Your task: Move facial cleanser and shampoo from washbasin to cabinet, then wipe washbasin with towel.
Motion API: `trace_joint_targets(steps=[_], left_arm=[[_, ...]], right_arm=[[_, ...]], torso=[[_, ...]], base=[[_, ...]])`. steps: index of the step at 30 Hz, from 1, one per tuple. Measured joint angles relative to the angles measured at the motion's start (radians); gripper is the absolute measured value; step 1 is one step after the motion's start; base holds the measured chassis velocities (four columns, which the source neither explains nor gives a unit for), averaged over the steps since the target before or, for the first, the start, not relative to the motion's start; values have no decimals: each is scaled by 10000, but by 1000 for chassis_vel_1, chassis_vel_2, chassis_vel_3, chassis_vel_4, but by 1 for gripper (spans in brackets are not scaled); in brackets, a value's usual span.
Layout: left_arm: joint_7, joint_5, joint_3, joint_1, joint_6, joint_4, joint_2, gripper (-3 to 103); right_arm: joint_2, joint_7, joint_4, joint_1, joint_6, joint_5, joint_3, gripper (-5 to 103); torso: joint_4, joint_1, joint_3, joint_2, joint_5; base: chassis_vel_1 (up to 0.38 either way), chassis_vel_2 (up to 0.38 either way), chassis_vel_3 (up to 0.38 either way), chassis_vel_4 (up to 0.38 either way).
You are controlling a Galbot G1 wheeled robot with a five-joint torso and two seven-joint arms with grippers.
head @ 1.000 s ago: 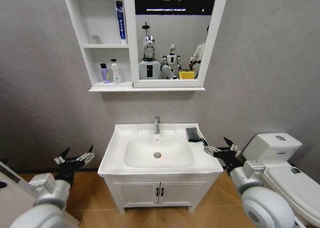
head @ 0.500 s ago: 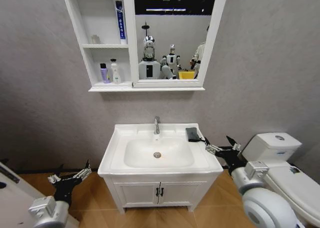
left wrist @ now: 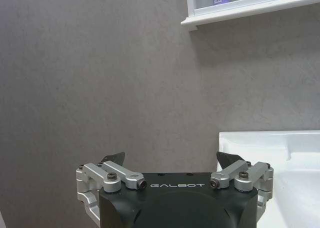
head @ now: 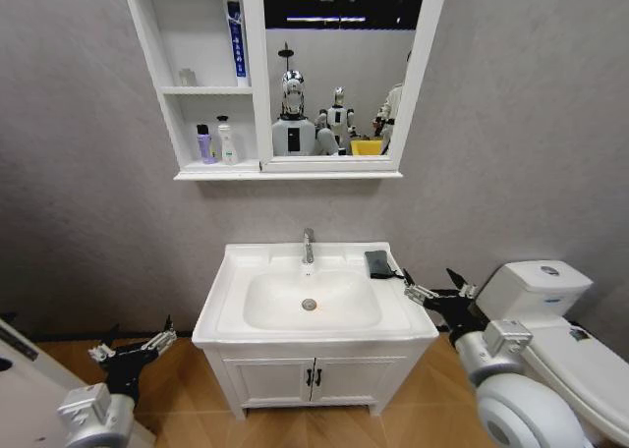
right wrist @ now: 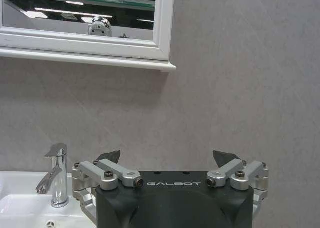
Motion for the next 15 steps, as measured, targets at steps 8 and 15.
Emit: trace_joint_targets(steps=[8,15], left_arm=[[-17,-27,5,-13,6,-100,22,100],[-19,-39,10,-15,11,-68,30,100]], right_arm=[[139,-99,23,-9,-104,-13,-56,100],[128,-105,23,-47,-96,-16,-83,100]], torso=[[-1,-1,-1,0,4],[1,-2,0,0,0]], base=[[0,0,0,0],[-36,28,33,-33]])
